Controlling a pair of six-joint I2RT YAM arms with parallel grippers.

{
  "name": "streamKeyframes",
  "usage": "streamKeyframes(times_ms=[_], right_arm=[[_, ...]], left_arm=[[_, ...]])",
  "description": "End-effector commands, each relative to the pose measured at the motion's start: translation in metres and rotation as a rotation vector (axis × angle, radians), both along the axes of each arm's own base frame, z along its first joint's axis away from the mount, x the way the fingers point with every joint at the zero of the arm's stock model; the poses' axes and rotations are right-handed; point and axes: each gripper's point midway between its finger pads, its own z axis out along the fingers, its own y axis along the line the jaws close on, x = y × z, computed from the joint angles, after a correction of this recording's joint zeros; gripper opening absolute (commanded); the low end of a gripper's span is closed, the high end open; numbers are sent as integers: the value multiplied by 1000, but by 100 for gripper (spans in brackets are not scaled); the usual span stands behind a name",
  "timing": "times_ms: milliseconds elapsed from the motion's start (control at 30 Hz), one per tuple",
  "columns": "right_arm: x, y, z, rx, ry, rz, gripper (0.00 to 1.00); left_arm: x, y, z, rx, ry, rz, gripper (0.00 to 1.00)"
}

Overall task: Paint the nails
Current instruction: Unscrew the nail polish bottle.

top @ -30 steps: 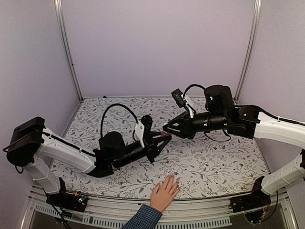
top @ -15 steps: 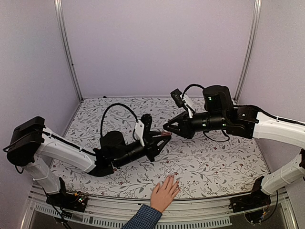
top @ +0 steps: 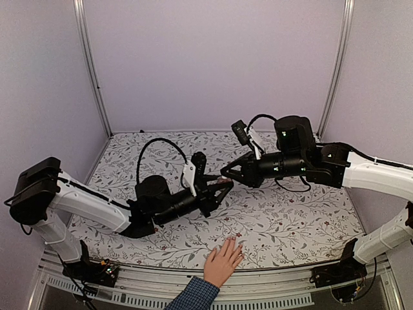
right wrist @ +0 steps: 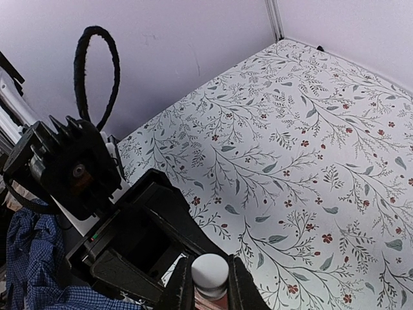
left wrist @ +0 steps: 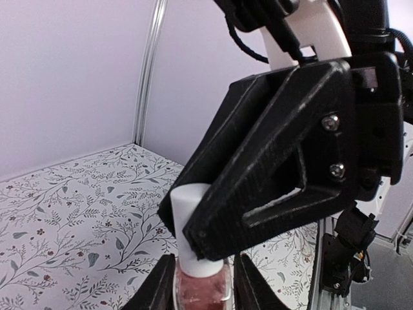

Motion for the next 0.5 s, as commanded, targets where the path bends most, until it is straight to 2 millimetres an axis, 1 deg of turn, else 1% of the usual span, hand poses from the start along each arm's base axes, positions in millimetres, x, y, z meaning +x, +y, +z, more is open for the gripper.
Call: streamKeyframes(times_ms=[0, 67, 200, 367, 400, 467], right_arm=[[-3, 3, 11, 42, -3, 2, 0], [-3, 3, 12, 44, -4, 3, 0], [-3, 2, 13, 46, -6, -2, 0], [-3, 2, 15, 51, -7, -5, 0], [-3, 2, 16, 53, -7, -3, 0], [-3, 2, 15, 52, -9, -5, 0]], left_arm=[[6, -1, 10, -23, -28, 10, 33], [5, -3, 10, -22, -29, 2, 32], [5, -4, 8, -22, -25, -6, 26], [5, -4, 4, -13, -18, -6, 28], [5, -4, 4, -14, -17, -7, 27], [5, -5, 3, -10, -17, -8, 19]])
